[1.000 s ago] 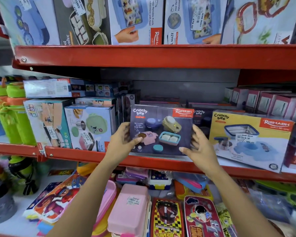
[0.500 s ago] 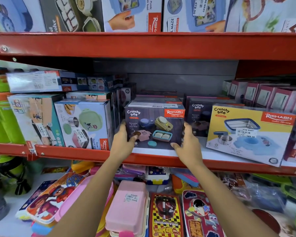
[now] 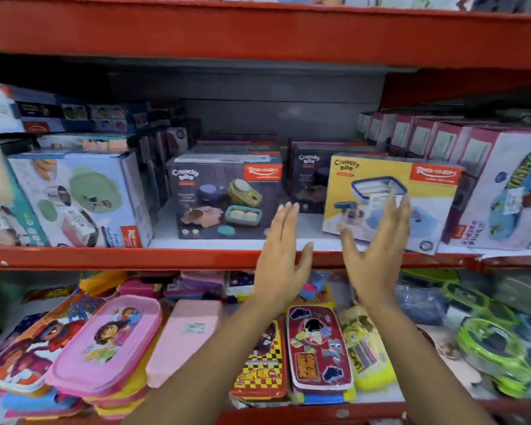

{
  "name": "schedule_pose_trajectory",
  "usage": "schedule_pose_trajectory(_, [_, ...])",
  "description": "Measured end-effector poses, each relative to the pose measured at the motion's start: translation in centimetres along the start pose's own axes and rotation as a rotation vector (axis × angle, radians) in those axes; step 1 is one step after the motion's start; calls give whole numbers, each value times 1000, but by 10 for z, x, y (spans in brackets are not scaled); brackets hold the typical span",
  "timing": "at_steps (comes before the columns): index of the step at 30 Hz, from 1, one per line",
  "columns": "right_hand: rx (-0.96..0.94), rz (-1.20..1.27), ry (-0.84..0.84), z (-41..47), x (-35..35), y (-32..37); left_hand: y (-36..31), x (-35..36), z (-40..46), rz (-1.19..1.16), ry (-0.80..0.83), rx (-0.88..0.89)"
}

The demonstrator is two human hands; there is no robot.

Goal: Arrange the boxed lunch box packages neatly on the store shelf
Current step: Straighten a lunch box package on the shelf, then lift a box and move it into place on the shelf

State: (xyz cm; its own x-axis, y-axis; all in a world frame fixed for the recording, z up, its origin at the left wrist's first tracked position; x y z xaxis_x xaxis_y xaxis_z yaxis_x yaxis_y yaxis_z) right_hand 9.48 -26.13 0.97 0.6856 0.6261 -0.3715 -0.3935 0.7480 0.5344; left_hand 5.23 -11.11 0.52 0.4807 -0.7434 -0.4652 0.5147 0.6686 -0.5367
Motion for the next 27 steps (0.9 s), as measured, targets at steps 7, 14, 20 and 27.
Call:
schedule_pose_trajectory(7, [152, -6, -98, 35, -41, -51, -18, 47, 69, -378, 81, -381])
schedule_pose_trajectory(14, [231, 49, 62, 55, -56, -79, -20, 53, 87, -703, 134, -552])
schedule_pose_trajectory(20, [30, -52, -102, 54, -74, -87, -27, 35, 93, -840, 13, -605])
schedule_pose_trajectory(27, [16, 379, 70, 56, -79, -96, -26, 24, 98, -757, 22, -643])
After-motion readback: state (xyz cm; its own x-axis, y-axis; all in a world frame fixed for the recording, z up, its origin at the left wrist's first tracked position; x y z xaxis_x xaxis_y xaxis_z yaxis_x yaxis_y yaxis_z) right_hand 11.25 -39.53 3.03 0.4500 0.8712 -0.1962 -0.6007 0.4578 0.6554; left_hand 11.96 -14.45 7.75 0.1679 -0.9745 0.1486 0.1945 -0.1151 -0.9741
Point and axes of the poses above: each hand's wrist, its own z-axis towards the middle knuckle, its own x-axis out of the palm, y = z × x, the point moved 2 cm from there along z, towards the middle knuckle, and after that the axes turned 8 degrees about -z, right-handed, at the moved point
